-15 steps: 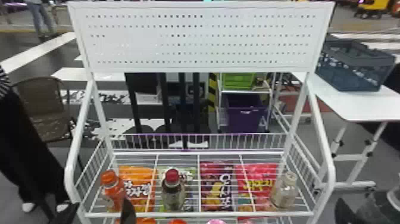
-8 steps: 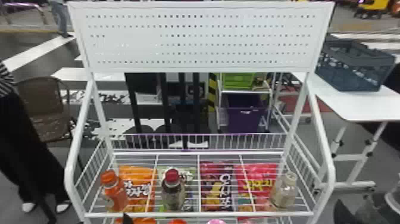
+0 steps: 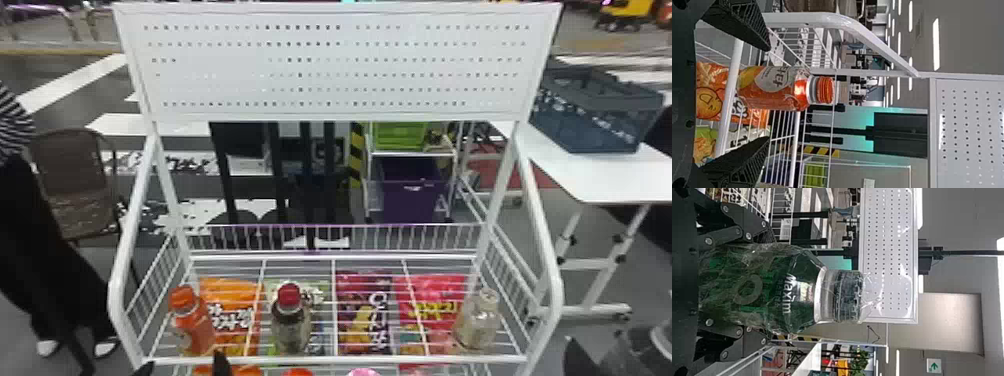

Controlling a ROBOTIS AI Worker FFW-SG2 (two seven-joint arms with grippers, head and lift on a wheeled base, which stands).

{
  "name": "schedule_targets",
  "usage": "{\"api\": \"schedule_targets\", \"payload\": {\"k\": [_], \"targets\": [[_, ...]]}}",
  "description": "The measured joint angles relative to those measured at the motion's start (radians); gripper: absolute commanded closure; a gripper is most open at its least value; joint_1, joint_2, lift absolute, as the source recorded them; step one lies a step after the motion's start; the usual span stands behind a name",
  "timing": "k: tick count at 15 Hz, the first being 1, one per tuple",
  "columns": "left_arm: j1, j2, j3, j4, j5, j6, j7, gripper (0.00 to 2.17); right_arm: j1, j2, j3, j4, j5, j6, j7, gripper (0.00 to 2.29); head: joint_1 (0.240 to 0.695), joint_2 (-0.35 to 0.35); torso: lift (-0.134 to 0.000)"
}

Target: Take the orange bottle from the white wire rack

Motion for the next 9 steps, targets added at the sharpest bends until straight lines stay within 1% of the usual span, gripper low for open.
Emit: {"api": "schedule_targets", "payload": {"k": [3, 6, 9], "targets": [[-0.044, 0.002, 0.001, 0.068, 0.016, 0.0, -0.014, 0.08, 0.006, 0.0, -0.002, -0.008, 0.0, -0.002, 0.0, 0.83, 0.499, 0.0, 0.0], [-0.08, 0.003, 0.003, 0.126, 0.017, -0.009, -0.017, 0.08, 0.009, 0.0, -0.003, -0.015, 0.002, -0.002, 0.0, 0.83, 0.499, 0.0, 0.0], [-0.116, 0.003, 0.006, 0.166, 0.022, -0.017, -0.036, 0.08, 0.013, 0.0, -0.007, -0.021, 0.003, 0.0, 0.0, 0.83, 0.499, 0.0, 0.0]]}}
